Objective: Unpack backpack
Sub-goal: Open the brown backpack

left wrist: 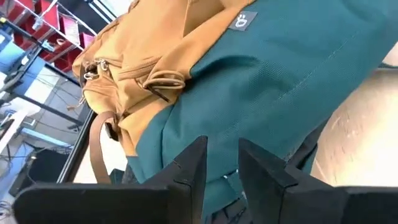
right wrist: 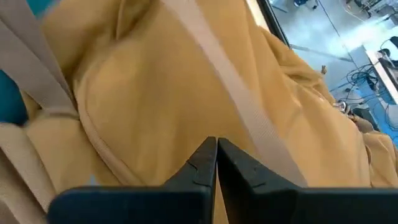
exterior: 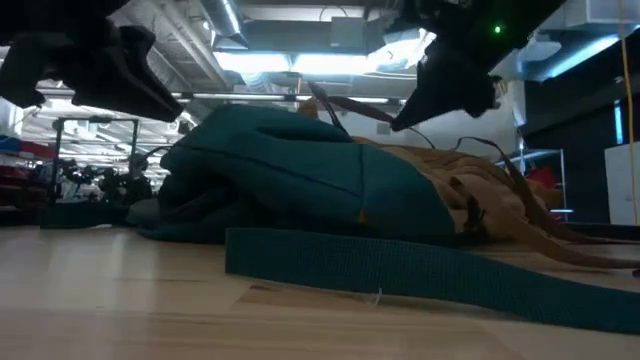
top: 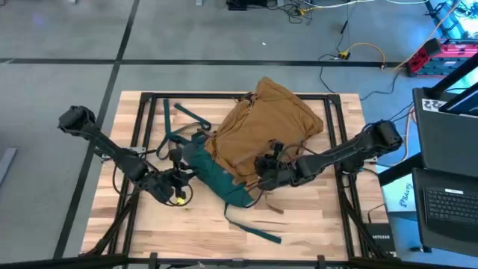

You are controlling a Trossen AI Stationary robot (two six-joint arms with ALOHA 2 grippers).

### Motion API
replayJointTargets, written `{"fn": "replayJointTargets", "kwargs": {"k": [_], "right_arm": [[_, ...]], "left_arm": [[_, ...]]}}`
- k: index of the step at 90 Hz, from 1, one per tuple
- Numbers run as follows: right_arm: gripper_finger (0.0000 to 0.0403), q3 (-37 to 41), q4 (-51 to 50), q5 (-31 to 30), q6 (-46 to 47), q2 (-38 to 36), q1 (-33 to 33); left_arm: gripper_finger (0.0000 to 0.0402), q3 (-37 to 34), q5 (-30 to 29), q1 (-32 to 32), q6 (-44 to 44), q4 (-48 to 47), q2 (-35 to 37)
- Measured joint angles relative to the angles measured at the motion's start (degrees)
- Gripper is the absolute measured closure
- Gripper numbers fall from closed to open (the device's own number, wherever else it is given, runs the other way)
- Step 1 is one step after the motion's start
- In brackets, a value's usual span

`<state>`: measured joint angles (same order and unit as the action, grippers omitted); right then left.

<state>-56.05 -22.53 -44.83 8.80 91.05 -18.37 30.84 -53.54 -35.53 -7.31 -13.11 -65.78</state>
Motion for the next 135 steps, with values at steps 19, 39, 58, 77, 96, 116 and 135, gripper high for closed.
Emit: {"fn": "replayJointTargets", "kwargs": {"k": [19, 39, 58, 77, 96, 116, 135], "right_arm": [[0.0403, 0.0, -9.0, -11.7, 8.3, -0.2, 0.1], [0.0403, 0.0, -26.2, -9.6, 23.8, -0.2, 3.7], [0.0403, 1.2, -26.1, -0.5, 25.7, -0.2, 6.0], [0.0403, 3.2, -14.9, 9.8, 18.8, -0.2, 6.8], [0.0403, 4.2, 3.9, 21.8, 8.3, -0.1, 6.2], [0.0403, 4.2, 15.2, 30.4, -0.4, 0.0, 5.4], [0.0403, 2.4, 15.6, 25.2, -5.7, 0.0, 2.0]], "left_arm": [[0.0325, -0.4, 5.2, 0.0, 6.4, 10.4, -0.3], [0.0326, -0.4, 11.1, 0.8, 11.5, 17.7, -3.2], [0.0326, -0.5, 11.6, 2.0, 11.1, 19.2, -7.2], [0.0325, -0.5, 11.6, 2.7, 10.8, 20.0, -9.2], [0.0325, -0.5, 11.6, 2.7, 14.0, 21.8, -9.1], [0.0325, -0.5, 11.5, 2.6, 18.9, 26.9, -9.0], [0.0325, -0.5, 11.5, 3.5, 21.3, 30.4, -8.9]]}}
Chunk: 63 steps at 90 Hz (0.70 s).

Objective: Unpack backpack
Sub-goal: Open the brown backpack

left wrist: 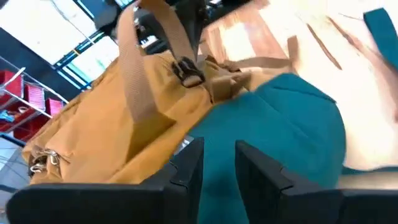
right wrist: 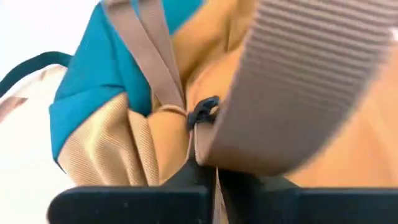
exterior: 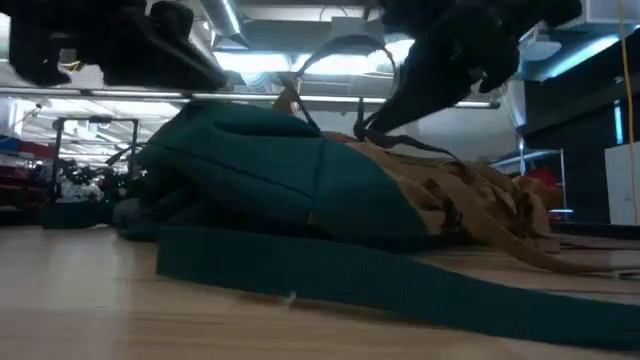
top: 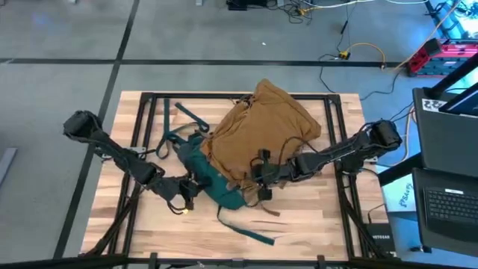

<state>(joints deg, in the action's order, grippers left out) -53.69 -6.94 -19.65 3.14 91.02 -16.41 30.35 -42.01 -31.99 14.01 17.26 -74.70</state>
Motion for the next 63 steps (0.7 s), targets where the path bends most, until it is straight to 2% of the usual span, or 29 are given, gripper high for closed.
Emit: {"fn": "replayJointTargets", "kwargs": {"k": [23, 31, 49, 63], "right_arm": [[0.0403, -4.8, -7.6, -24.1, -0.6, -0.1, -4.8], [0.0403, -5.7, -11.4, -30.2, 0.1, -0.1, -5.6], [0.0403, -5.5, -21.0, -31.9, 7.0, -2.2, -5.2], [0.0403, -1.6, -24.0, -31.9, 12.0, -8.8, -5.4]], "left_arm": [[0.0325, 0.0, 1.3, 2.0, -0.6, -0.3, 0.0], [0.0325, 0.0, 2.4, 2.3, -1.3, -0.3, 0.0], [0.0325, 0.0, 2.7, 2.4, -3.5, -2.9, 0.0], [0.0325, 0.0, 3.1, 2.4, -4.6, -3.9, 0.0]]}}
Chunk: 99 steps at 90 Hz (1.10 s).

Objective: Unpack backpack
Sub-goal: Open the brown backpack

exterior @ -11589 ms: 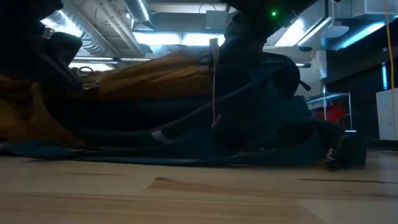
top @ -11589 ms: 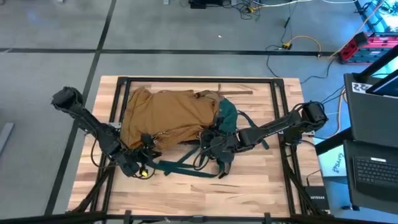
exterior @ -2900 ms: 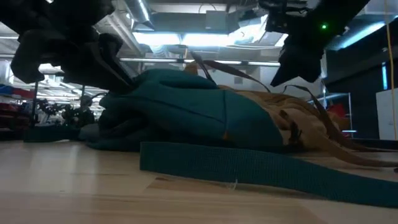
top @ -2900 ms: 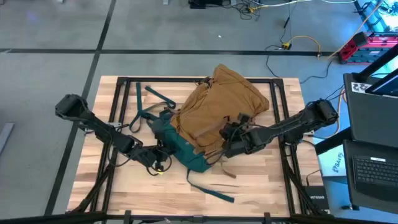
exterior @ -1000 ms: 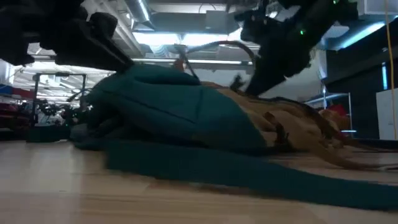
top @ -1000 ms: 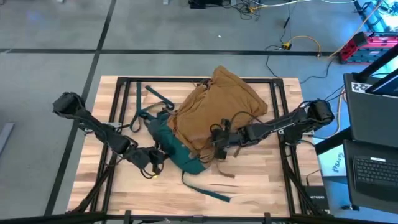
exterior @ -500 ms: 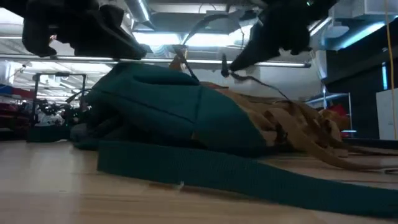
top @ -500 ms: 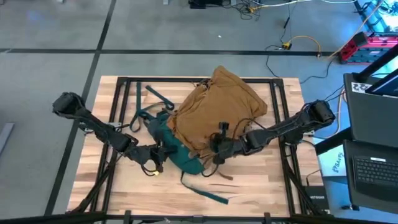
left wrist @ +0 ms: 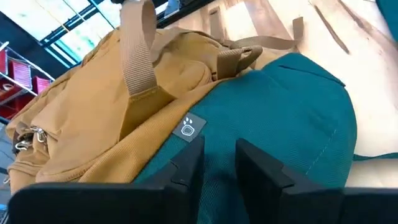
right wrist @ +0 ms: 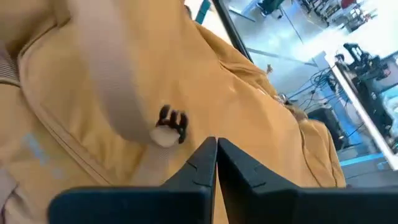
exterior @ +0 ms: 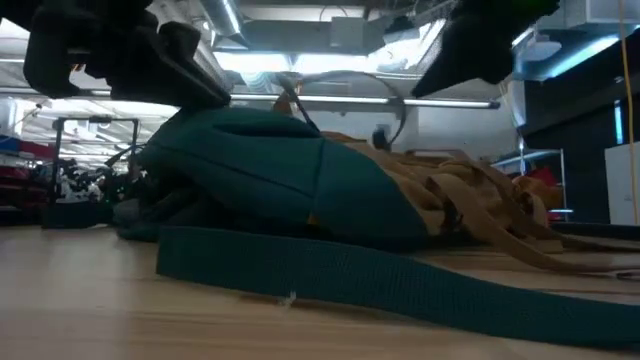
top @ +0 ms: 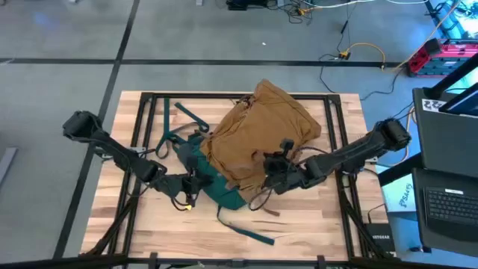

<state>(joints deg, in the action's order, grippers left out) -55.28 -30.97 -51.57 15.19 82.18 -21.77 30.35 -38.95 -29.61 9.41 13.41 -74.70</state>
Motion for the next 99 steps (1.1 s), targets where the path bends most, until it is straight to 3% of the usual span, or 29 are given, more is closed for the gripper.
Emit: {"fn": "replayJointTargets", "kwargs": {"k": [11, 21, 50, 84, 99], "right_arm": [[0.0403, 6.3, -1.3, -0.6, 6.6, -5.9, 1.5], [0.0403, 12.2, -3.2, 2.3, 13.2, -9.3, 4.7], [0.0403, 18.5, 0.1, 14.1, 18.7, -7.5, 12.0], [0.0403, 18.7, 25.7, 32.9, 3.5, -3.5, 12.1], [0.0403, 16.3, 30.7, 37.2, 0.6, 1.1, 12.1]], "left_arm": [[0.0325, 0.0, 1.0, 0.0, 0.0, 0.0, 0.0], [0.0325, 0.0, 1.3, 0.0, 0.0, 0.0, 0.0], [0.0325, 0.0, 1.3, 0.0, -0.2, 0.8, 0.0], [0.0325, 0.0, 3.0, 0.0, 5.4, 6.7, -0.1], [0.0325, 0.0, 2.9, 0.0, 5.6, 6.7, -0.1]]}}
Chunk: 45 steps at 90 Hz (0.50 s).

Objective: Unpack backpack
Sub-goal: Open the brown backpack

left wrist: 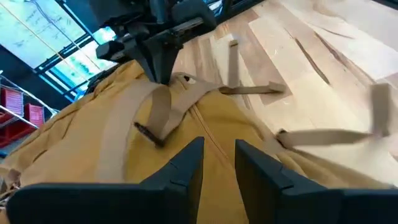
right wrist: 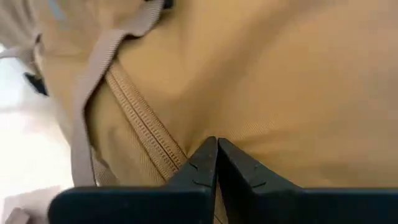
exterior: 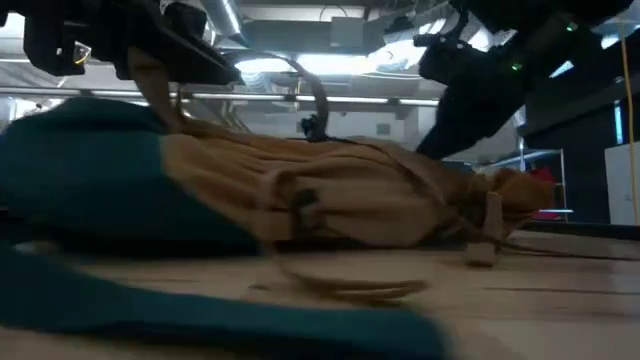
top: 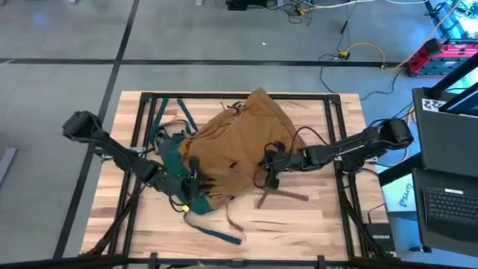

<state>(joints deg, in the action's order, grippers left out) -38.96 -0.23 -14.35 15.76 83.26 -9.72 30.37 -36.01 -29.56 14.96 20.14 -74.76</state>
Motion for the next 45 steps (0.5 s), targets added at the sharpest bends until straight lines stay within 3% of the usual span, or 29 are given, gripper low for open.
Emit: {"fn": "replayJointTargets", "kwargs": {"k": [17, 45], "right_arm": [[0.0403, -4.1, 0.3, 2.8, -3.2, 4.6, -0.7], [0.0403, -11.6, -10.7, -5.7, -8.8, 5.1, -7.0]], "left_arm": [[0.0325, 0.0, -4.5, 0.0, -1.1, -3.7, 0.0], [0.0325, 0.0, -22.2, 0.0, -12.0, -18.0, 0.4]]}}
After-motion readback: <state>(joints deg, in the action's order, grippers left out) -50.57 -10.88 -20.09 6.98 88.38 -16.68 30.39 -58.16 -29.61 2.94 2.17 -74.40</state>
